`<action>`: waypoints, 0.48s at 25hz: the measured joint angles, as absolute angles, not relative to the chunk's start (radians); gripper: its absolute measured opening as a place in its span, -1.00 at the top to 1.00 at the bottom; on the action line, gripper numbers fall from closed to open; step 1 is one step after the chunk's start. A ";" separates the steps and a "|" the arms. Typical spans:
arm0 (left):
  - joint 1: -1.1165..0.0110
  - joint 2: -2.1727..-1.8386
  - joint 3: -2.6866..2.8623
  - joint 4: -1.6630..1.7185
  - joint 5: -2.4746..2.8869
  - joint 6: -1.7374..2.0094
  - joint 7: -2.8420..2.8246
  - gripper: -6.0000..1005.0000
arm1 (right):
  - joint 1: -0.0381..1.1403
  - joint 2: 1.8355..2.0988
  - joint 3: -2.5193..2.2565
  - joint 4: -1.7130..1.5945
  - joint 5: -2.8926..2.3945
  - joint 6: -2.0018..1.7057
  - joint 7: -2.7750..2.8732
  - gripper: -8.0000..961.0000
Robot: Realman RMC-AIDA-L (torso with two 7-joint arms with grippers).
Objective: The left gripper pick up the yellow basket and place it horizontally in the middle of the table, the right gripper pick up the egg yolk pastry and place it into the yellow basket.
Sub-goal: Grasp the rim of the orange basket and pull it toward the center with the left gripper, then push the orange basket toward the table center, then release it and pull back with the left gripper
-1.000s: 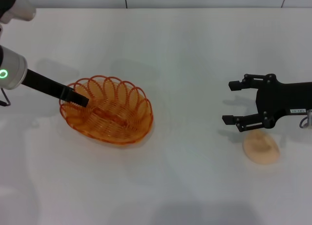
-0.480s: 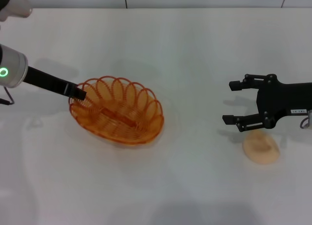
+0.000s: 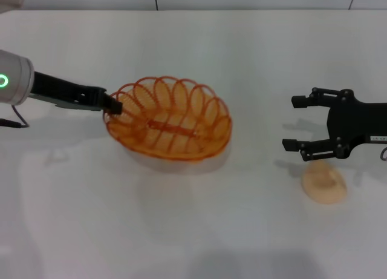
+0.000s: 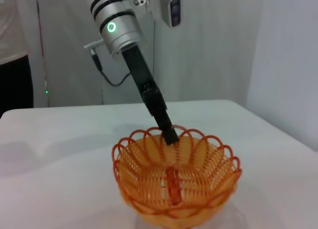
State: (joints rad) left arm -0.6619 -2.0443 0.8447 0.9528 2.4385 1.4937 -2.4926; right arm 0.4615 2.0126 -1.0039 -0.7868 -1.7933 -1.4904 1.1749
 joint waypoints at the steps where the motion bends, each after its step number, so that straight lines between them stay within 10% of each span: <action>1: -0.657 -2.053 0.846 0.966 2.432 1.497 -2.525 0.84 | 0.457 2.013 -1.003 -0.790 -1.787 -1.493 1.172 -0.81; 12: -0.632 -2.080 0.981 0.966 2.405 1.367 -2.747 0.84 | 0.455 2.012 -1.002 -0.792 -1.761 -1.532 1.156 -0.81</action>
